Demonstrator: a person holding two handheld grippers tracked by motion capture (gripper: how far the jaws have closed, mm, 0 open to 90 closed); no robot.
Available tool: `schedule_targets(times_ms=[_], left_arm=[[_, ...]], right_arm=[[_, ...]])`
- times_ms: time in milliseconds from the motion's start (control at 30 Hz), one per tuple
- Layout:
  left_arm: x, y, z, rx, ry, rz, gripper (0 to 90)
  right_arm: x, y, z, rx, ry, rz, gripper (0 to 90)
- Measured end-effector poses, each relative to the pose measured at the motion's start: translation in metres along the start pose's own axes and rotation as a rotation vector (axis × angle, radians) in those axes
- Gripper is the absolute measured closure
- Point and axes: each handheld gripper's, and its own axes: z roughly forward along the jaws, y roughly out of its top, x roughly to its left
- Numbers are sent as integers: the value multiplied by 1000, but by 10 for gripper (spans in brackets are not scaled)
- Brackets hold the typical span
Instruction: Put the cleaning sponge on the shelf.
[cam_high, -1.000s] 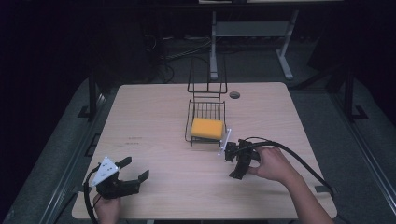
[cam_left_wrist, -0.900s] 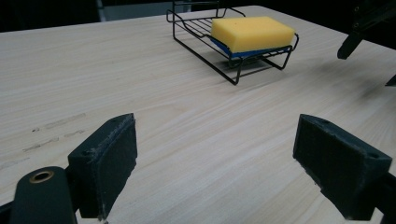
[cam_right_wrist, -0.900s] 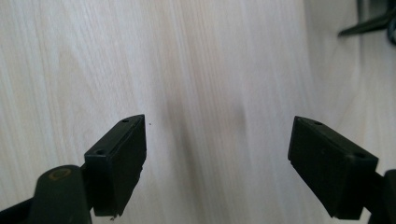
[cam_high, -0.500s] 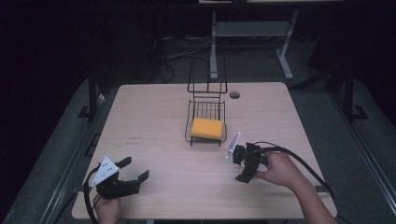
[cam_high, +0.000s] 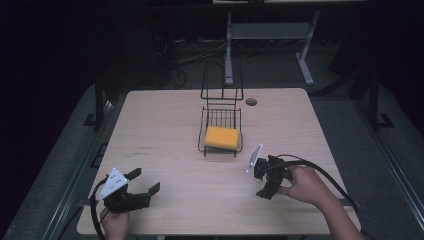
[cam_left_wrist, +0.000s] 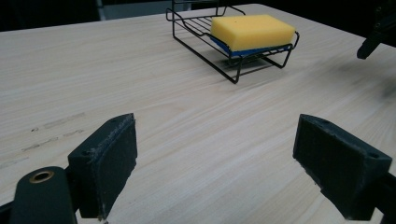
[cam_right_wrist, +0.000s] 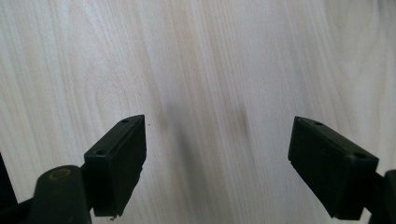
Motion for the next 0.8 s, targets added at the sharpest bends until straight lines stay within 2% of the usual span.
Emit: schedule_targets(times_ms=[533, 667, 800], left_arm=[[0, 0, 1, 4, 0, 2, 129], [0, 0, 1, 1, -2, 2, 129], [0, 0, 1, 3, -1, 3, 130]], right_arm=[[4, -21, -2, 8, 1, 35, 195], [6, -24, -3, 0, -2, 29, 196], [6, -32, -4, -7, 2, 47, 196]])
